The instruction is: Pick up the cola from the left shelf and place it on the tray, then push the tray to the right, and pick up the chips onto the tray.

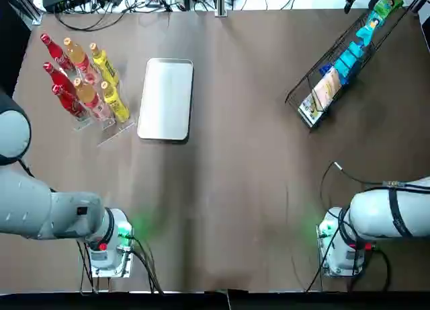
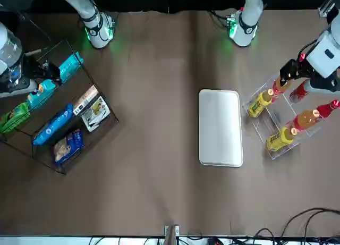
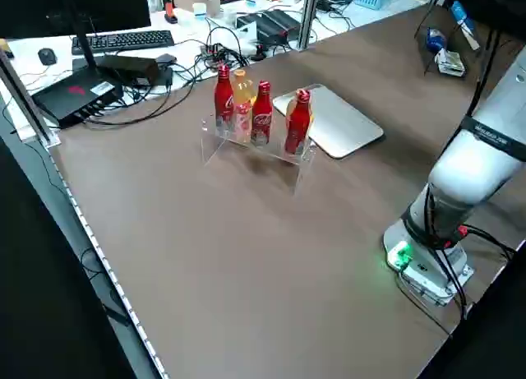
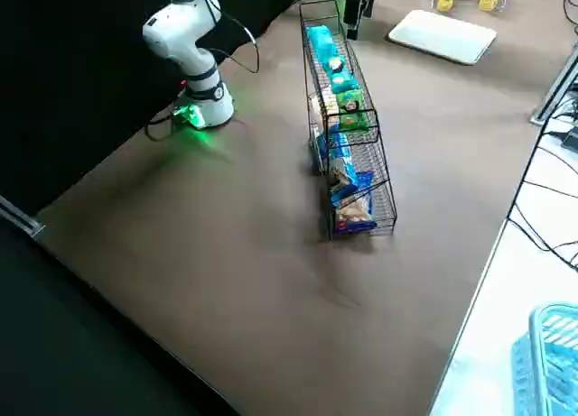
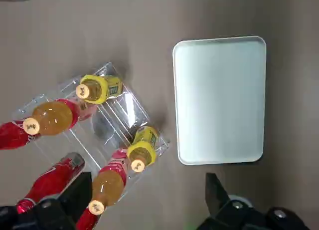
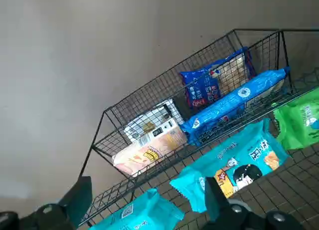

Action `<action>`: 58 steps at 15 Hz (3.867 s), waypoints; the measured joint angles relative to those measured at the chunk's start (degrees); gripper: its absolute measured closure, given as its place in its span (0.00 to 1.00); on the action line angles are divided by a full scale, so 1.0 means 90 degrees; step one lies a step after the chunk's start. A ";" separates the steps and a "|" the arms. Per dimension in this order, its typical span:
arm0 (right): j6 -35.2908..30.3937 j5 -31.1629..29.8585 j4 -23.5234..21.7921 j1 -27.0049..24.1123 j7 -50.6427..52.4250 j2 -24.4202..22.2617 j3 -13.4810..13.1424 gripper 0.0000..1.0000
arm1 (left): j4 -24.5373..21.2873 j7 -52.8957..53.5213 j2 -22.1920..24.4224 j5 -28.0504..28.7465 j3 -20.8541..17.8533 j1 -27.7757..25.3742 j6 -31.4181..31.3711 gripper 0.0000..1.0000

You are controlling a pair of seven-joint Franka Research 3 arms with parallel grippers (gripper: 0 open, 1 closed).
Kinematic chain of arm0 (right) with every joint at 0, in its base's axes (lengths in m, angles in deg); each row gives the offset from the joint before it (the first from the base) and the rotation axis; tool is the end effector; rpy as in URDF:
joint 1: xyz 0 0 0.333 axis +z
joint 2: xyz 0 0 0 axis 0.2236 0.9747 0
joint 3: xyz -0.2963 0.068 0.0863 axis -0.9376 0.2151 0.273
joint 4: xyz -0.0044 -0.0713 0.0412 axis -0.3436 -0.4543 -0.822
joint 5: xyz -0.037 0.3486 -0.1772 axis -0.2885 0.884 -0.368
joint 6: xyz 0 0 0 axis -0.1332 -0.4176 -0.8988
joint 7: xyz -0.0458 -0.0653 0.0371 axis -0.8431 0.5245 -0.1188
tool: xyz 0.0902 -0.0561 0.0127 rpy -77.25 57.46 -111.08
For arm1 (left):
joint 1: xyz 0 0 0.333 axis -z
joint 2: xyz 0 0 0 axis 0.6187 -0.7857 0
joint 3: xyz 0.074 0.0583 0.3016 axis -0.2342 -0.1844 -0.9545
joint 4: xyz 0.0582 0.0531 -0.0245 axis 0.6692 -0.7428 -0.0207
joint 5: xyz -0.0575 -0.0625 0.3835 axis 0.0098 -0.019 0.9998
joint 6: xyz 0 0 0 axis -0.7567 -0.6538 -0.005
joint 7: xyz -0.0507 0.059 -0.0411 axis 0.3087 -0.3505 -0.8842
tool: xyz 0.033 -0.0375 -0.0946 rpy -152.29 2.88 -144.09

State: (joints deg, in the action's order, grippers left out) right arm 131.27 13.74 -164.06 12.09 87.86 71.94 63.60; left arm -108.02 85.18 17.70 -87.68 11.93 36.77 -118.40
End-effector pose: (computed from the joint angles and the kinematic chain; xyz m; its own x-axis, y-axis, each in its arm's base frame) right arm 0.5387 0.0405 0.6030 0.9872 0.1506 -0.0524 0.1501 -0.9886 -0.0131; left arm 0.5481 -0.0606 0.6236 0.9920 -0.1258 -0.0123 -0.1260 -0.9918 -0.0206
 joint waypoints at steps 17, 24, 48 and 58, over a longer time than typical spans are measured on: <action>-0.0046 -0.0087 -0.0060 -0.0611 0.0382 0.0000 -0.0035 0.02 | -0.1246 0.2513 0.0206 0.0067 -0.0101 -0.2409 -0.0644 0.00; -0.0086 -0.0088 -0.0255 -0.0964 0.0586 0.0026 -0.0029 0.16 | -0.2923 0.3000 0.0662 -0.0074 -0.0101 -0.2976 -0.1875 0.01; 0.0073 -0.0195 -0.0468 -0.0942 0.0576 0.0220 -0.0007 0.90 | -0.1090 0.2152 0.0776 -0.0127 0.0490 -0.2914 -0.0198 0.69; -0.0435 -0.0202 0.0193 -0.0905 0.0576 0.0180 0.0083 0.91 | -0.0763 -0.0304 -0.0818 -0.0132 0.1791 -0.1997 -0.0915 0.69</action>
State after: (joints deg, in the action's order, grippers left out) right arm 127.35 11.92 -162.32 3.95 93.04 73.56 64.35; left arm -114.89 82.44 10.34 -88.87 28.05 18.79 -126.63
